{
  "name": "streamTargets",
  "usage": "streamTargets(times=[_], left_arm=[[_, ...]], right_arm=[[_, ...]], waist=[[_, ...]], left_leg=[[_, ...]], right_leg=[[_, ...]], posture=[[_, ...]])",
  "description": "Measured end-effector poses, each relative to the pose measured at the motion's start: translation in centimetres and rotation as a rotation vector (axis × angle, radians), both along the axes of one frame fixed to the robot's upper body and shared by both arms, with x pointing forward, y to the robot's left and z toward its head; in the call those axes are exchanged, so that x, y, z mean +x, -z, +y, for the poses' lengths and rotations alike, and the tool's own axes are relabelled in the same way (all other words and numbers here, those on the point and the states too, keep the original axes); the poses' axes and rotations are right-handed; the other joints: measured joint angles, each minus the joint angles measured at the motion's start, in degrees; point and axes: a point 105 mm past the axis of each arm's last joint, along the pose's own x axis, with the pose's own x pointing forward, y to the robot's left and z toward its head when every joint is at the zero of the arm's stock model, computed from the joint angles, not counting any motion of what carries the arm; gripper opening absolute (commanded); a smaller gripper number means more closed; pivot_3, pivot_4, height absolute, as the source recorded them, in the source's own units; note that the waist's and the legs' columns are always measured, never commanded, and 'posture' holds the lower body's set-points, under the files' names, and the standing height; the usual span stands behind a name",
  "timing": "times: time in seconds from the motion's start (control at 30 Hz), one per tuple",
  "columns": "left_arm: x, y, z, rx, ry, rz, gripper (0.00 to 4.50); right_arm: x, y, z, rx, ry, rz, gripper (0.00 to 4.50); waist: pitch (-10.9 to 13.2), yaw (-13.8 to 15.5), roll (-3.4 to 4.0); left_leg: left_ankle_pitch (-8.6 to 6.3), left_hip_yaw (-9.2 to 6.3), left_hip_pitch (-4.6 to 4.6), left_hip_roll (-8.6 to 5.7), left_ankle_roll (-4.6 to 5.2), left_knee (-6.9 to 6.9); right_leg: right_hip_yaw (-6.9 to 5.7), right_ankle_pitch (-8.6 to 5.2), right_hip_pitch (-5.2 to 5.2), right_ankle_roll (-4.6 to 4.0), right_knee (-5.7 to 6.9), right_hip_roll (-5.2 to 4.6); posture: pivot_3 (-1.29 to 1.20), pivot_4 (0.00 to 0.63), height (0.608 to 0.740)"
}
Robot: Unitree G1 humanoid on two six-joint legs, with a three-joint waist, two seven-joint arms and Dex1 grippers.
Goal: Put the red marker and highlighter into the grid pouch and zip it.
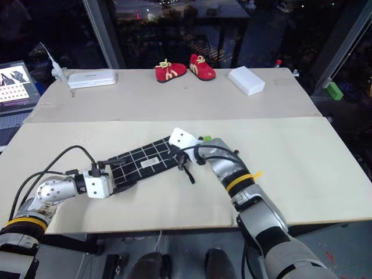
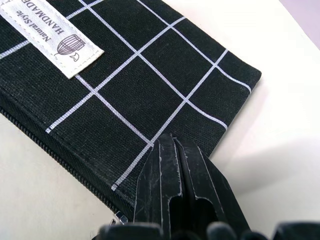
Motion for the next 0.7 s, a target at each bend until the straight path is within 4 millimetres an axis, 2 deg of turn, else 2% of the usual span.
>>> streamTargets(times=[0.17,0.23,0.33,0.43,0.5,0.6,0.63,0.7], left_arm=[[-0.1,0.3,0.0,0.004,0.015,0.028,0.62],[0.1,0.0,0.0,0.000,0.015,0.023,0.05],[0.1,-0.1,0.1,-0.008,0.016,0.034,0.05],[0.1,-0.1,0.2,-0.054,-0.019,0.077,0.00],[0.1,0.0,0.2,-0.082,-0.045,0.111,0.00],[0.2,0.1,0.4,-0.103,-0.069,0.147,0.00],[0.1,0.1,0.4,-0.126,-0.085,0.165,0.00],[0.2,0.2,0.5,-0.165,-0.112,0.187,0.00]], right_arm=[[0.1,0.0,-0.3,0.008,0.014,0.004,0.00],[0.1,0.0,-0.4,0.011,0.015,0.005,0.00],[0.0,-0.1,-0.4,0.014,0.012,0.002,0.00],[-0.4,-0.2,-0.5,0.070,-0.001,0.051,0.79],[-0.7,-0.5,-0.5,0.125,-0.010,0.100,1.54],[-0.9,-1.9,-0.4,0.245,-0.014,0.172,2.48],[-1.0,-2.9,-0.5,0.333,-0.014,0.221,2.81],[-1.0,-5.4,-1.0,0.466,-0.019,0.275,2.81]], waist=[[0.0,0.0,0.00],[0.0,-0.1,0.00],[0.0,-0.3,0.00],[0.0,-0.3,0.00],[0.0,-0.3,0.00],[0.0,-0.3,0.00],[0.0,-0.3,0.01],[0.0,-0.3,0.01]], left_leg=[[0.00,-0.01,-0.01,0.00,0.00,0.00],[0.00,-0.01,-0.01,0.00,0.00,0.00],[-0.01,-0.01,-0.06,0.01,0.02,0.00],[-0.02,-0.02,-0.12,0.02,0.04,0.00],[-0.03,-0.02,-0.15,0.02,0.04,0.00],[-0.03,-0.03,-0.18,0.02,0.04,0.00],[-0.03,-0.04,-0.21,0.03,0.04,0.00],[-0.03,-0.08,-0.25,0.04,0.04,0.00]], right_leg=[[-0.02,0.00,-0.01,0.00,0.00,-0.01],[-0.01,0.00,-0.02,0.00,-0.01,-0.01],[-0.01,0.00,-0.05,0.01,-0.04,0.00],[-0.01,0.00,-0.07,0.01,-0.07,0.00],[-0.01,0.00,-0.11,0.02,-0.07,0.00],[-0.01,0.01,-0.15,0.02,-0.07,0.01],[0.00,0.01,-0.18,0.02,-0.07,0.01],[-0.01,0.01,-0.20,0.02,-0.07,0.00]], posture=[[0.00,0.150,0.740],[0.00,0.150,0.740],[0.00,0.150,0.740],[0.00,0.150,0.740],[0.00,0.150,0.740],[0.00,0.150,0.740],[0.00,0.150,0.740],[0.00,0.150,0.740]])
